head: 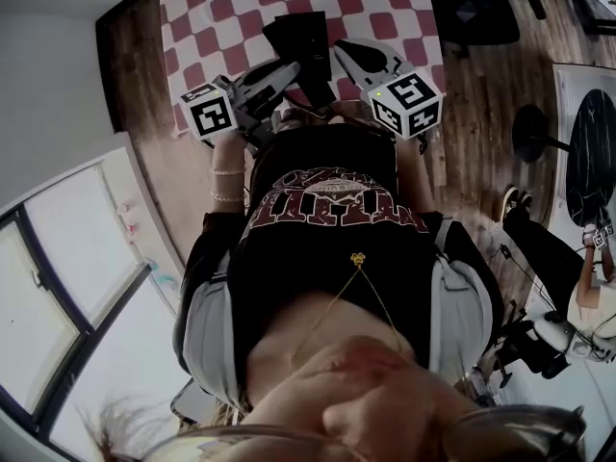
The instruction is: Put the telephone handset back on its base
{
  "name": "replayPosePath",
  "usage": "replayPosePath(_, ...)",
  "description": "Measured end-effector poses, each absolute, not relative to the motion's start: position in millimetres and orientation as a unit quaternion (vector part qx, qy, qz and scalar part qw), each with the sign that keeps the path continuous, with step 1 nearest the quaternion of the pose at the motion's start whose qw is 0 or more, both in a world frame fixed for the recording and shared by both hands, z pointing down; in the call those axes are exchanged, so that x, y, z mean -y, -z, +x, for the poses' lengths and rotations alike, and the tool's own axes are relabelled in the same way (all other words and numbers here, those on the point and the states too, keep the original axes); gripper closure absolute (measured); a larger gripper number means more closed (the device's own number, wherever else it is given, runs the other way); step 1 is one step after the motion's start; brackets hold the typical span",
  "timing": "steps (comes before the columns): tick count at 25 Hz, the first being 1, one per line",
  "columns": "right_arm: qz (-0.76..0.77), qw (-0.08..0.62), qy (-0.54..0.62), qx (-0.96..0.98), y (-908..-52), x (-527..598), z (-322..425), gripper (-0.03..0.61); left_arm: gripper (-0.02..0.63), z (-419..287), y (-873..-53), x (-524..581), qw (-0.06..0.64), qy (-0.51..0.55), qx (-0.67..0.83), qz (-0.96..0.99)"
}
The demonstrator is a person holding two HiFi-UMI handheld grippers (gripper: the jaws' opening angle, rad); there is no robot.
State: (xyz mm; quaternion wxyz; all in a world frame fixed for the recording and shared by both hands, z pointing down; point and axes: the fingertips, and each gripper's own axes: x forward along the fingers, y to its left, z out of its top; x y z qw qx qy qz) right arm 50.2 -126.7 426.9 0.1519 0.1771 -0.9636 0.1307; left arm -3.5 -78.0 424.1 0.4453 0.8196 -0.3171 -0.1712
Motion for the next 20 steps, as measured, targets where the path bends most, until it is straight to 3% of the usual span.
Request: replayPosePath(20, 0.271, 0.144, -0.155, 0.939, -437, 139, 8, 0.558, 0.538, -41, -438, 101, 0.474, 0.116, 0.218, 0.845)
